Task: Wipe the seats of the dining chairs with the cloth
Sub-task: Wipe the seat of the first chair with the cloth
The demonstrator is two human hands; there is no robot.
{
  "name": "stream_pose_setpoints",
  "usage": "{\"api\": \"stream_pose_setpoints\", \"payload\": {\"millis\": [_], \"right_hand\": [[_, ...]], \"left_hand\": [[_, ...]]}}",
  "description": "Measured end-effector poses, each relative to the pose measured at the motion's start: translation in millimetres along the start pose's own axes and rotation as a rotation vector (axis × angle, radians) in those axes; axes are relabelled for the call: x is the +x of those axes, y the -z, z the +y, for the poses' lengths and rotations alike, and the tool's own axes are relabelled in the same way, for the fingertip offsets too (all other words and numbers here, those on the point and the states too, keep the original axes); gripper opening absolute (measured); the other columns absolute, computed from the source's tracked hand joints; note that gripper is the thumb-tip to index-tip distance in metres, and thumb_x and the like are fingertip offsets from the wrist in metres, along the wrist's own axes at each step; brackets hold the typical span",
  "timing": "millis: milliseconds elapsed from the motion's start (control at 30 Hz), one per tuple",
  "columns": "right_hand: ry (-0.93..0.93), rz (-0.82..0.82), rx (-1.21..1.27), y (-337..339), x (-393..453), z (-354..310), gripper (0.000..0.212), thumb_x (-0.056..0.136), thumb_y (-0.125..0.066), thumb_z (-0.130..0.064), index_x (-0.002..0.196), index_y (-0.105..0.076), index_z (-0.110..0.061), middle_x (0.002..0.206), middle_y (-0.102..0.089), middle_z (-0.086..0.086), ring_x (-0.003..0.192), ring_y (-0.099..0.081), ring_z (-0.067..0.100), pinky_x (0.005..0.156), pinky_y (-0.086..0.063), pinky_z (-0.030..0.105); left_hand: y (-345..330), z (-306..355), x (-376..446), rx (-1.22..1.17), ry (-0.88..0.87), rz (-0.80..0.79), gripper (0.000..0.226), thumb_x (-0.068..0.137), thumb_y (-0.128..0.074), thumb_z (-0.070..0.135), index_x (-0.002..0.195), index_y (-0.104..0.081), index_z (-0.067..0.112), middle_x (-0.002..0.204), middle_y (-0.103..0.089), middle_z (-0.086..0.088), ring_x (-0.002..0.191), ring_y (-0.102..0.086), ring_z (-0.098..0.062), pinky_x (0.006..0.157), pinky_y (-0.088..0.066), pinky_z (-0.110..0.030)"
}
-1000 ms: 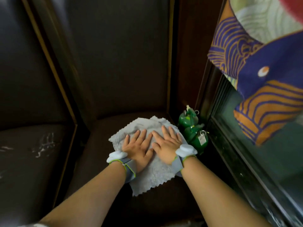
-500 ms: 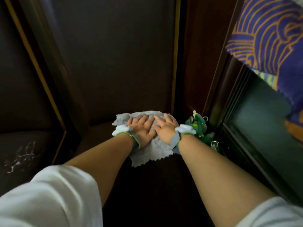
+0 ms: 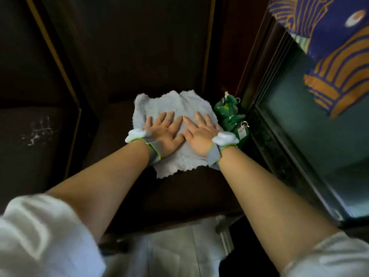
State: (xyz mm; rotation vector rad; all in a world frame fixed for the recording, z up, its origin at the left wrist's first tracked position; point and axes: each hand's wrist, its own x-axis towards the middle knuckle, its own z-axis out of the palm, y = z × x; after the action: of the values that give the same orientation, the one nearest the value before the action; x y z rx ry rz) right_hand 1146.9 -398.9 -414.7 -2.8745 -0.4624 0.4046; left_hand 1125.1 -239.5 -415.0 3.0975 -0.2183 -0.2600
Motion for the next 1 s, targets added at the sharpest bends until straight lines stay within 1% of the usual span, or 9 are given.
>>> {"api": "stream_pose_setpoints", "payload": {"millis": [167, 300, 433, 500, 667, 733, 833, 900, 1000], "right_hand": [[0.081, 0.088, -0.118, -32.4, -95.1, -42.2, 0.056, 0.099, -0.012, -0.051, 0.151, 0.003, -0.039, 0.162, 0.007, 0.002, 0.147, 0.014, 0.028, 0.116, 0.006, 0.055], [0.198, 0.164, -0.187, -57.2, -138.8, -90.5, 0.058, 0.098, -0.016, -0.05, 0.152, -0.005, -0.034, 0.162, -0.006, 0.005, 0.148, 0.005, 0.034, 0.115, 0.001, 0.06], [0.36, 0.075, -0.195, -61.9, -132.6, -124.3, 0.06, 0.098, -0.015, -0.053, 0.152, 0.003, -0.036, 0.162, 0.008, 0.001, 0.147, 0.015, 0.031, 0.113, 0.01, 0.06], [0.432, 0.061, -0.188, -55.1, -108.9, -139.5, 0.059, 0.097, -0.013, -0.056, 0.151, 0.004, -0.039, 0.162, 0.01, -0.004, 0.146, 0.018, 0.028, 0.113, 0.013, 0.058], [0.505, -0.079, -0.181, -43.2, -42.4, -147.4, 0.055, 0.097, -0.014, -0.055, 0.148, 0.003, -0.047, 0.16, 0.012, -0.013, 0.147, 0.018, 0.018, 0.116, 0.011, 0.054], [0.548, -0.085, -0.208, -38.1, -15.1, -154.2, 0.053, 0.097, -0.015, -0.053, 0.148, 0.0, -0.048, 0.16, 0.011, -0.014, 0.147, 0.017, 0.016, 0.116, 0.01, 0.053], [0.604, -0.079, -0.198, -30.3, 25.2, -161.8, 0.05, 0.098, -0.016, -0.05, 0.147, -0.007, -0.05, 0.16, 0.006, -0.016, 0.147, 0.014, 0.011, 0.117, 0.01, 0.048], [0.623, -0.084, -0.187, -24.8, 53.2, -164.4, 0.049, 0.098, -0.016, -0.051, 0.146, -0.013, -0.051, 0.16, 0.004, -0.017, 0.147, 0.013, 0.008, 0.118, 0.011, 0.045], [0.61, -0.082, -0.163, -17.3, 91.0, -170.9, 0.05, 0.098, -0.015, -0.052, 0.147, -0.018, -0.048, 0.16, 0.0, -0.018, 0.146, 0.01, 0.005, 0.117, 0.011, 0.041]], "left_hand": [[-15.4, -2.5, -112.5, -0.051, -0.001, 0.057, 0.069, 0.087, -0.011, 0.06, 0.151, 0.004, 0.037, 0.161, 0.006, 0.003, 0.148, 0.007, -0.02, 0.118, 0.002, -0.051], [-29.7, -25.2, -185.3, -0.071, 0.069, 0.12, 0.073, 0.084, -0.018, 0.062, 0.151, -0.005, 0.037, 0.161, 0.0, 0.002, 0.148, 0.001, -0.022, 0.117, 0.0, -0.052], [-44.3, -53.6, -219.3, -0.232, 0.199, 0.136, 0.073, 0.082, -0.019, 0.057, 0.15, -0.002, 0.038, 0.16, 0.007, 0.006, 0.146, 0.013, -0.014, 0.118, 0.003, -0.049], [-43.8, -64.8, -212.5, -0.292, 0.33, 0.171, 0.074, 0.078, -0.01, 0.054, 0.149, -0.001, 0.036, 0.16, 0.008, 0.005, 0.146, 0.013, -0.013, 0.119, 0.0, -0.047], [-37.7, -54.6, -176.9, -0.295, 0.558, 0.192, 0.088, 0.07, 0.008, 0.053, 0.152, -0.006, 0.026, 0.161, -0.002, -0.006, 0.148, -0.005, -0.024, 0.118, -0.01, -0.043], [-34.3, -62.4, -161.5, -0.305, 0.603, 0.187, 0.084, 0.076, 0.005, 0.053, 0.153, -0.007, 0.023, 0.16, -0.007, -0.012, 0.146, -0.011, -0.028, 0.118, -0.014, -0.043], [-25.8, -78.2, -129.1, -0.334, 0.707, 0.116, 0.064, 0.094, -0.014, 0.049, 0.152, -0.003, 0.025, 0.158, -0.011, -0.014, 0.142, -0.02, -0.033, 0.115, -0.022, -0.043], [-18.1, -82.5, -106.0, -0.335, 0.764, 0.108, 0.062, 0.096, -0.019, 0.047, 0.152, -0.004, 0.025, 0.152, -0.024, -0.014, 0.132, -0.032, -0.034, 0.105, -0.032, -0.044], [-11.9, -88.2, -74.0, -0.295, 0.815, 0.129, 0.06, 0.096, -0.021, 0.045, 0.15, -0.012, 0.02, 0.137, -0.039, -0.014, 0.118, -0.04, -0.032, 0.095, -0.037, -0.044]]}}
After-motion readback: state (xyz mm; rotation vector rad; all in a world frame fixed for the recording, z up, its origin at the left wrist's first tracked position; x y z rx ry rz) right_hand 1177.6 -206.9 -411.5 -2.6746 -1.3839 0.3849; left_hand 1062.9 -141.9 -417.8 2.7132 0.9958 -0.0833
